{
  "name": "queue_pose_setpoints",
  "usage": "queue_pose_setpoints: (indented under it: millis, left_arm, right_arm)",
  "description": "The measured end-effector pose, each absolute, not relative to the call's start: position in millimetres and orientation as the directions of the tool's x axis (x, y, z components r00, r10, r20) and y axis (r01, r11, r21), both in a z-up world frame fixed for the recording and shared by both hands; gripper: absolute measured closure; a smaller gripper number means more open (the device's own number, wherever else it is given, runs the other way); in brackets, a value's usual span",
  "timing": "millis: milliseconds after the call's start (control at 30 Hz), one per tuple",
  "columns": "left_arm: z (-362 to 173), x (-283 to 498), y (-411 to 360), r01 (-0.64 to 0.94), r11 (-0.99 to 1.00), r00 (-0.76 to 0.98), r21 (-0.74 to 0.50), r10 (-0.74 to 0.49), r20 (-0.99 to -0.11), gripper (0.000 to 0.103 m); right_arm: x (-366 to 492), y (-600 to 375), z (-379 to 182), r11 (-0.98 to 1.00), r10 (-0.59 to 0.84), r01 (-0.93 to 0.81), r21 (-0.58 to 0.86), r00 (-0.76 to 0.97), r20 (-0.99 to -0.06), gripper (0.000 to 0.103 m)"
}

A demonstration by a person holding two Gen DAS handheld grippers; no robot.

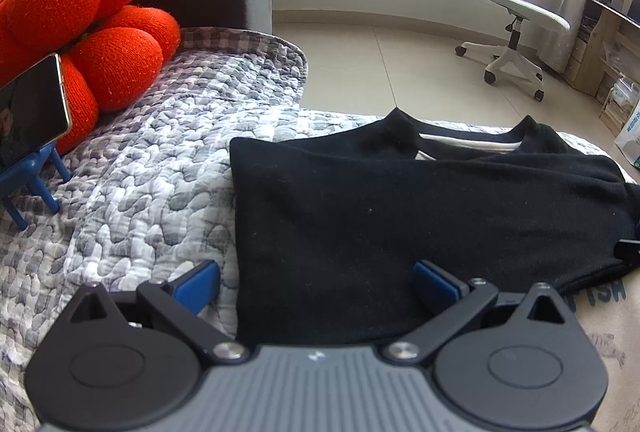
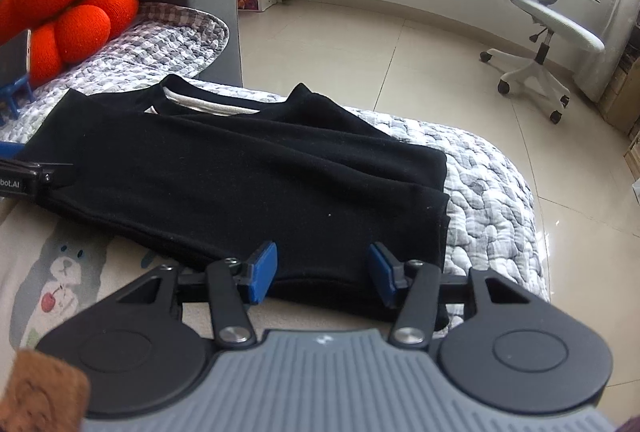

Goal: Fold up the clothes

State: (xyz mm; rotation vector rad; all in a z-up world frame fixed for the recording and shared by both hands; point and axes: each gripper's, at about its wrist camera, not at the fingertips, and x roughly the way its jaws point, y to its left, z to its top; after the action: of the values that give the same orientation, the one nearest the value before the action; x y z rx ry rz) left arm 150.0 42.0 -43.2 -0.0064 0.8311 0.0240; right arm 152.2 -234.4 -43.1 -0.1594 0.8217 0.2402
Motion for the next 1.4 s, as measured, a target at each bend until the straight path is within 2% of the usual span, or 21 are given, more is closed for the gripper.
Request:
queue_pose_setpoints:
  millis: [233, 733, 1400]
  left_arm:
    - [-38.0, 143.1, 46.6, -0.037, 0.999, 0.675, -0.003, 0.023, -0.737, 0.000]
    - [-38.7, 109.4, 30.3, 0.002, 1.000, 0.665, 0.016, 0.011, -0.747, 0.000]
    - [-48.6, 55.7, 30.9, 0.010, 0.999, 0.663, 0.038, 0.022, -0.748, 0.000]
  right_arm:
    - [135.7, -240.3, -32.6, 0.955, 0.168, -0.291, -0.050, 0.674, -0.719, 0.048]
    - [102.0, -250.7, -46.0, 0.922, 0.206, -0.385, -0.044, 0.582, -0.787, 0.048]
    - [59.1, -271.4, -50.1, 0.899, 0.248, -0.438, -0.018, 0.544, -0.802, 0.044]
